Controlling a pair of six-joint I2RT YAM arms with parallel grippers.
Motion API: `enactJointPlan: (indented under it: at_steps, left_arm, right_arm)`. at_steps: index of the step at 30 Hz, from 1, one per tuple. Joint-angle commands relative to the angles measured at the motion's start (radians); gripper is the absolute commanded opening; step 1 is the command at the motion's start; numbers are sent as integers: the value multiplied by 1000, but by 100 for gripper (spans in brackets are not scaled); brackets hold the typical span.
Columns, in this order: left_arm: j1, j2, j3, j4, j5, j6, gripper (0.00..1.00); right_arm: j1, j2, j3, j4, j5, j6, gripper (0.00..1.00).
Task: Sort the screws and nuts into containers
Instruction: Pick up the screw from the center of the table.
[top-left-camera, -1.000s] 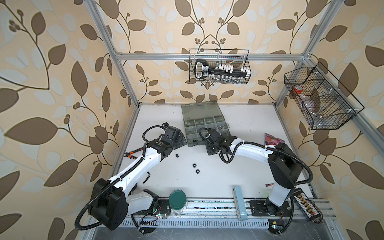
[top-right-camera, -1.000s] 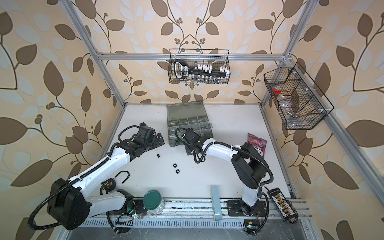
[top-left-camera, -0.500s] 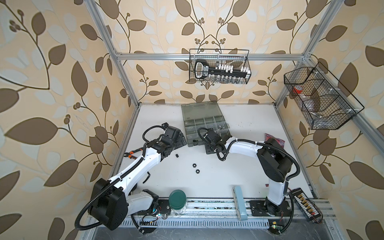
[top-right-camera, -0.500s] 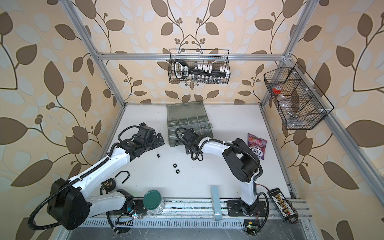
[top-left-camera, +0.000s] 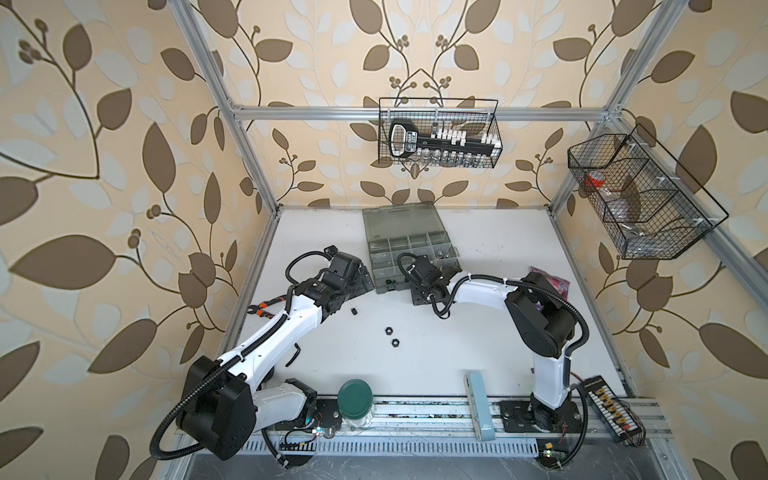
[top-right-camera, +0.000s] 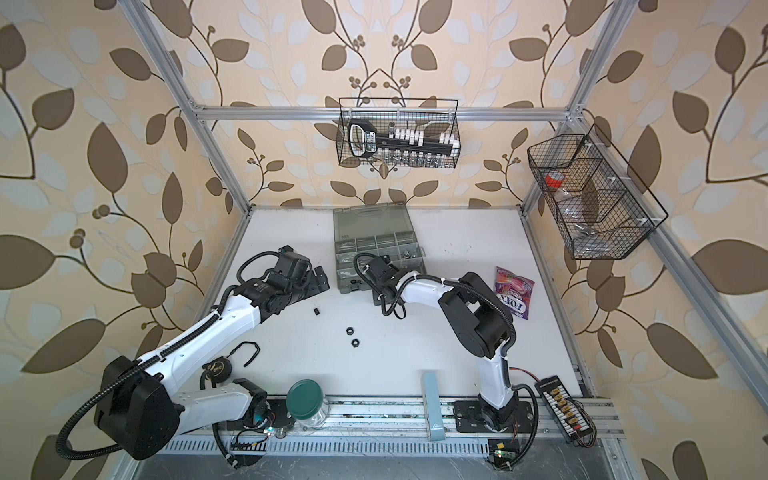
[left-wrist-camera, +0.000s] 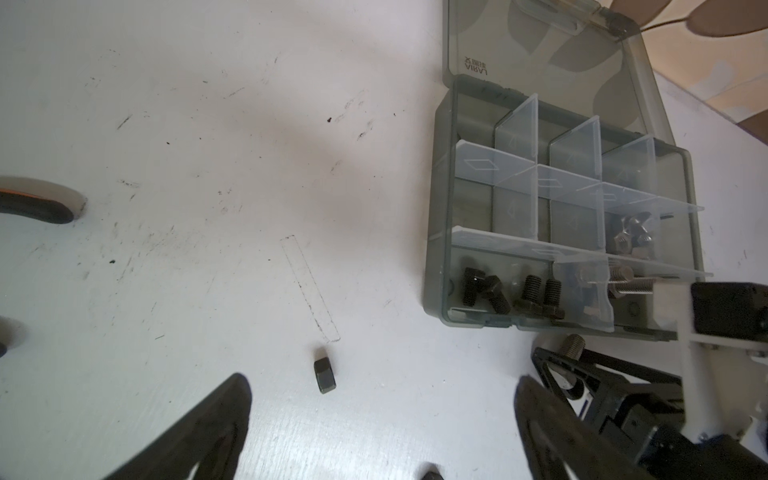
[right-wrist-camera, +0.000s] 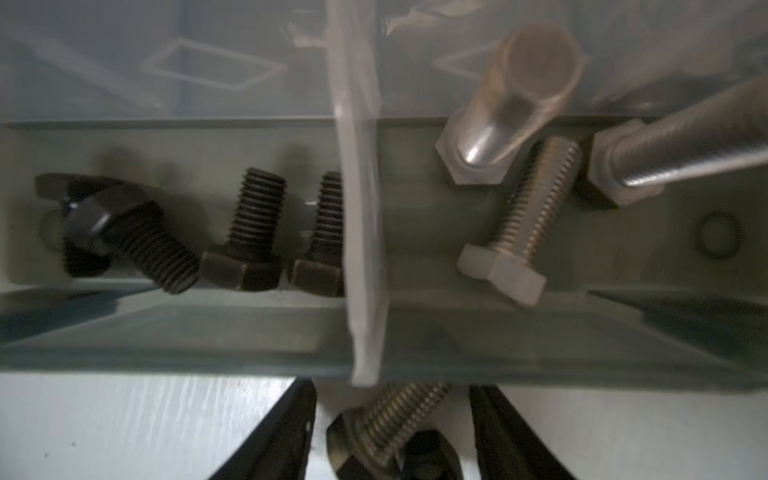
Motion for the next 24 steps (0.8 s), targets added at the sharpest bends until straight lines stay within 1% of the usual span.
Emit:
enactJointPlan:
  at_steps: [1,5,8,9,14,18,21,24]
  left_arm:
    - [11,5,-6,-2,1,-9,99]
    - [11,4,-6,-5,-1,-9,99]
    - [11,2,-6,-5,-5,-9,99]
    - [11,2,-5,-4,-5,-9,99]
    - [11,0,-8,-6,-6,-9,99]
    - [11,-1,-4,-8,-10,-8,99]
    - [11,0,-3,-10,-11,-8,99]
    - [11,2,-3,-11,-10,-8,99]
  right_arm:
    - [-10,2,-4,-6,19,21,58]
    - [-22,-29,-33,-3,8,10,51]
    - [-22,-50,-49,3,-18,-14,42]
    - [-22,-53,-52,3,-25,-21,40]
    - [-22,-47,-47,8,-55,-54,39]
    - [-22,-15,-21,7,-113,-90,40]
    - [-22,6,-11,6,-115,-96,41]
    - [-22,13,-7,7,-137,-116,34]
